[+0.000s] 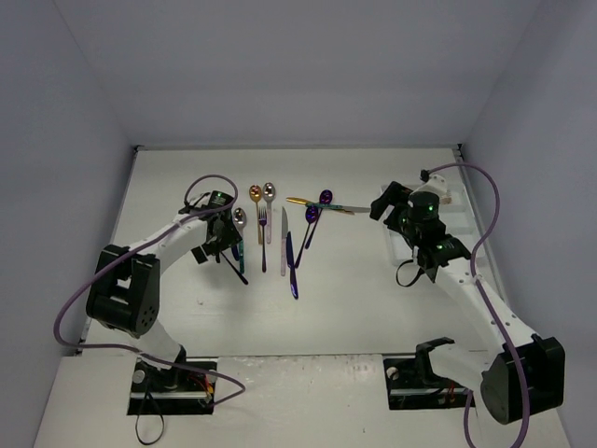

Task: Sort the eating utensils into containers

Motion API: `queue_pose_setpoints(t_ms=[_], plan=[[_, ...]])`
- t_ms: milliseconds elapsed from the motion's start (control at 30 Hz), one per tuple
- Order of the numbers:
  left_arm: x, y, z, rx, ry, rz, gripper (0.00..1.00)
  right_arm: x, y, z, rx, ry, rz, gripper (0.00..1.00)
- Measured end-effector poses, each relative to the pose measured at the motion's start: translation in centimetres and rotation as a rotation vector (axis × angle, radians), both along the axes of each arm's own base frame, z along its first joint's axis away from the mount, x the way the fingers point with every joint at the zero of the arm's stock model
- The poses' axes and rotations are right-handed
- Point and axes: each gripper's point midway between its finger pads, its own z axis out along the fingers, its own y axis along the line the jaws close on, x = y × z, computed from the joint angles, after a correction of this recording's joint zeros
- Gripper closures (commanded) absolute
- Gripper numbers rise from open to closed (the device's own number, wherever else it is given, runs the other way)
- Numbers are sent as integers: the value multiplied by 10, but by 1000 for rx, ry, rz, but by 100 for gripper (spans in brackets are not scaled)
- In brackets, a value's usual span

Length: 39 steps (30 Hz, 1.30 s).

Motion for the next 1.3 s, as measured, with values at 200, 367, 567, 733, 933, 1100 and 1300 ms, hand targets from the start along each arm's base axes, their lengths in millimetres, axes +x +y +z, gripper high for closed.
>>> queue_pose_setpoints(t_ms=[200, 367, 567, 733, 933, 1100, 1300], plan=[[-1, 2, -22, 9, 59, 37, 42, -12, 8, -1, -10, -6, 83, 23], [-2, 6, -32, 15, 85, 67, 53, -17, 15, -2, -10, -6, 137, 23], [7, 7, -34, 9, 79, 87, 75, -20, 17, -5, -32, -3, 170, 20], [15, 9, -34, -7, 63, 111, 95, -22, 20, -2, -46, -16, 205, 17], [17, 13, -34, -9, 59, 123, 100, -27, 31, -2, -51, -20, 284, 16], [14, 13, -31, -12, 61, 114, 100, -37, 64, -4, -63, -19, 417, 16], [11, 6, 13, -54, -35, 67, 100, -69, 148, 7, -84, -52, 683, 16]])
